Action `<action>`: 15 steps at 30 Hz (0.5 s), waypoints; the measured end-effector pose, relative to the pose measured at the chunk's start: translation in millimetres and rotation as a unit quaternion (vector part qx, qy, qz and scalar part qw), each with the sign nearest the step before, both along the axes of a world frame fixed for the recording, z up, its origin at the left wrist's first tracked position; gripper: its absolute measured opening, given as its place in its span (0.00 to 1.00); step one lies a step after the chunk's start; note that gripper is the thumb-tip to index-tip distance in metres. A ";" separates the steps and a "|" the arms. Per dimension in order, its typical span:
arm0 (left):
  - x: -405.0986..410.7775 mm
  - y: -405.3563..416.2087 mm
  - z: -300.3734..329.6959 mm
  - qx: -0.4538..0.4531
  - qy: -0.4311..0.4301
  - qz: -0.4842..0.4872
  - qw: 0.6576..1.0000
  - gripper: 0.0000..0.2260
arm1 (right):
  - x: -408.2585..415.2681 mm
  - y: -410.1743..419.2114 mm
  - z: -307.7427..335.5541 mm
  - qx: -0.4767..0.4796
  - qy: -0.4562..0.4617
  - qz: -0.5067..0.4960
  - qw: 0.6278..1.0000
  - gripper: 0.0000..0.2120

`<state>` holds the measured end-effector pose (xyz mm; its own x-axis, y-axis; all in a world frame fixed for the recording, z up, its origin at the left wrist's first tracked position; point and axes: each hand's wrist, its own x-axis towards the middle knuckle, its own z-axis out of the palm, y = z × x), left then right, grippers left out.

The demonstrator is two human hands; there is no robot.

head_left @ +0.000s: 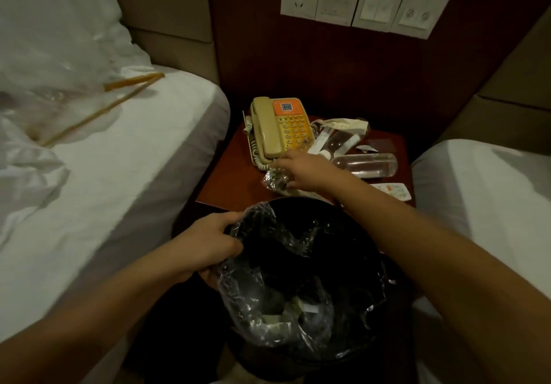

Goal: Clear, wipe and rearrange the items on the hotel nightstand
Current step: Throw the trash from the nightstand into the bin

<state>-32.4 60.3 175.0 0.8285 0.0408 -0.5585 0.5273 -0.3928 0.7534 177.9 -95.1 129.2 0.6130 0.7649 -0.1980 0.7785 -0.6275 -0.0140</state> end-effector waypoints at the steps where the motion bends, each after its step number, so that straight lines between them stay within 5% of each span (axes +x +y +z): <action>1: 0.7 -1.2 -0.7 -0.004 0.002 0.002 1.000 0.26 | 4.0 5.8 -9.7 -0.032 -0.015 0.016 0.999 0.29; 7: 2.6 -2.0 -8.1 -0.030 0.017 0.002 0.999 0.24 | 20.1 17.3 -30.9 -0.013 -0.003 0.023 1.000 0.22; 12: 4.8 -4.3 -9.3 -0.041 0.021 0.000 0.999 0.24 | 14.0 16.4 -24.0 -0.011 -0.082 0.077 0.994 0.11; 15: 6.8 -5.8 -5.0 -0.034 0.019 -0.014 0.999 0.24 | 9.0 11.6 -11.5 0.062 -0.059 0.072 0.994 0.07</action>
